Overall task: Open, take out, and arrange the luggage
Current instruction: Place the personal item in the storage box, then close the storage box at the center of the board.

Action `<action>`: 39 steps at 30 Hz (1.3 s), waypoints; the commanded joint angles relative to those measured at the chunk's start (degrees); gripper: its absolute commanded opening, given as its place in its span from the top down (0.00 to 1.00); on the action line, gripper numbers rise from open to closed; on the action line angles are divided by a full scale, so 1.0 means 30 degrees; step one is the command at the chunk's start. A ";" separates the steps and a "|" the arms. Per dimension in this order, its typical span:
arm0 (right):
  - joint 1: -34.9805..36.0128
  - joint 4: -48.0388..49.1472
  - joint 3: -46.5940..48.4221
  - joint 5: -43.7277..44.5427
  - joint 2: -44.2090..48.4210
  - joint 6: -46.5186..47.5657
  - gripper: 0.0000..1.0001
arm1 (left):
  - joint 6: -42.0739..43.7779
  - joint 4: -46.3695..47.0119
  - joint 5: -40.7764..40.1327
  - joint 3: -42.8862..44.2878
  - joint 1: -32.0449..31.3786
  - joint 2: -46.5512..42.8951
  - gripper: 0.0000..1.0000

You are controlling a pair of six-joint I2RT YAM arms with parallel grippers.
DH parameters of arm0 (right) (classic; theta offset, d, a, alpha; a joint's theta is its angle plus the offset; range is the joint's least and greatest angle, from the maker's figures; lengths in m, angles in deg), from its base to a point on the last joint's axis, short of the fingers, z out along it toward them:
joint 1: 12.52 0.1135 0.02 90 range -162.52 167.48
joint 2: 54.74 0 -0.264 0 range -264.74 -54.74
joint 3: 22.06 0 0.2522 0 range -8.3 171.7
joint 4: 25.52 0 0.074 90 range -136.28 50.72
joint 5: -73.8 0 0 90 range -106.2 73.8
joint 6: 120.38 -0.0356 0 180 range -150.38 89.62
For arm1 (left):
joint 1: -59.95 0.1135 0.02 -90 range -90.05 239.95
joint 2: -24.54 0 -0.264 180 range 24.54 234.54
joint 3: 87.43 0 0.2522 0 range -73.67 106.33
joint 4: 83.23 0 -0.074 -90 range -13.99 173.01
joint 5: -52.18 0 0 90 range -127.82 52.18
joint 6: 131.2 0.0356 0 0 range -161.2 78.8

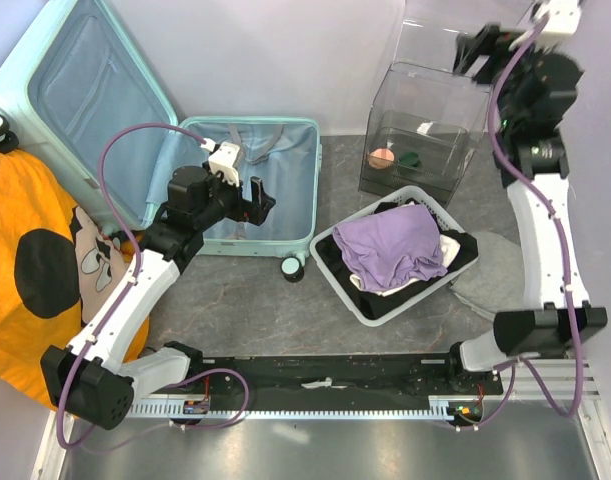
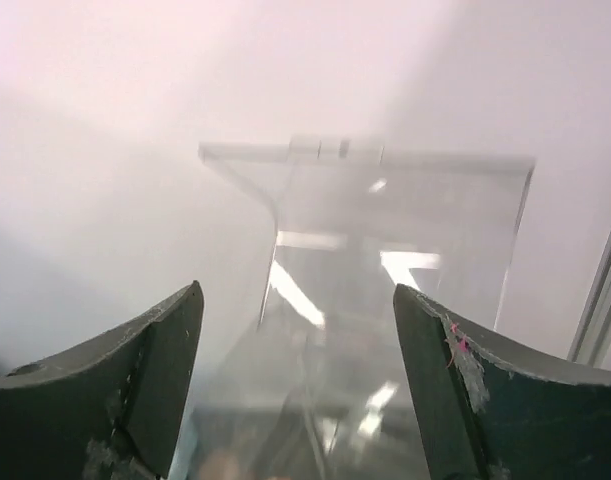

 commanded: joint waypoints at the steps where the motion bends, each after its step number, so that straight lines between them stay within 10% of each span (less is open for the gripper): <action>1: -0.1100 0.0762 0.4423 0.0594 -0.3567 0.0608 0.15 | -0.0466 0.0916 0.0442 -0.0162 0.0041 -0.0293 0.03; 17: -0.8253 1.2769 0.8063 -0.6316 -0.9254 -1.0807 0.15 | -0.0465 0.0974 0.0792 -0.0221 0.0012 0.0292 0.04; 39: -0.8372 1.2218 1.1812 -1.1415 -1.3005 -1.1988 0.19 | -0.0699 0.0975 0.0910 -0.0221 0.0012 0.0526 0.05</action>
